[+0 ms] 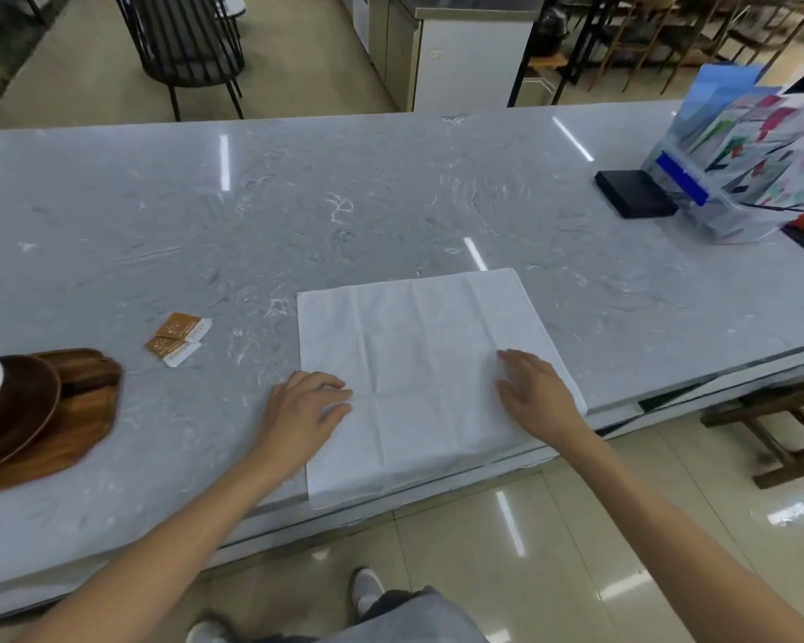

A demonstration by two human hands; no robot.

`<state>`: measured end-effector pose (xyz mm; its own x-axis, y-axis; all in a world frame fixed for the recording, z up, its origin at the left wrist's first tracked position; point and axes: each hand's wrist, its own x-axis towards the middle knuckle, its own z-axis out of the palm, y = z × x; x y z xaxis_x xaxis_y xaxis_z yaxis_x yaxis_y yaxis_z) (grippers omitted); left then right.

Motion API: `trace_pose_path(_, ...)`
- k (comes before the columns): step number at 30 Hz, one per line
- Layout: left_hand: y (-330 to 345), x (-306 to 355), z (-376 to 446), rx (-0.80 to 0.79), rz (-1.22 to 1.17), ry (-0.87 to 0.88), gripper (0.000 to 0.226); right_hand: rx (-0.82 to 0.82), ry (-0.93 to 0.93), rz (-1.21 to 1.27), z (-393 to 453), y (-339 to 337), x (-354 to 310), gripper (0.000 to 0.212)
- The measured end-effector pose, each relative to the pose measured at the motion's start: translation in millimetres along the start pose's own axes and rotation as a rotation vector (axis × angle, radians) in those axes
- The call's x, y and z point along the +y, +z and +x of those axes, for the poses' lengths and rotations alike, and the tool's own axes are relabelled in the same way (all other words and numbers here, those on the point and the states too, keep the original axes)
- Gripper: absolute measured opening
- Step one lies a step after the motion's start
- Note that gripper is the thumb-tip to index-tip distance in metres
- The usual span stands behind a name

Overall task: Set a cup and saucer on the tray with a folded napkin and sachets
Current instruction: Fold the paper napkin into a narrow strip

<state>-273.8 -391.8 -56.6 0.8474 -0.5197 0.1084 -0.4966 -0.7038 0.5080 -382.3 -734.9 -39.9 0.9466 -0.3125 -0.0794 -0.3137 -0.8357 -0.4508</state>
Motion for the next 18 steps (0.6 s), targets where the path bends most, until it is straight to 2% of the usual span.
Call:
trace_pose_path(4,-1,-4,-3,0.041,-0.019,0.006,0.011,-0.013,0.026,-0.061,8,-11,35,0.049)
trace_pose_path(8,-2,-1,-2,0.037,-0.041,-0.020,0.004,0.063,-0.061,-0.042,9,-9,49,0.033)
trace_pose_path(13,-7,-3,3,0.021,-0.069,-0.035,0.006,0.138,-0.045,-0.062,13,-10,54,0.012)
trace_pose_path(18,-21,-15,17,0.045,-0.117,-0.041,0.009,0.121,-0.103,-0.044,26,-10,41,0.010)
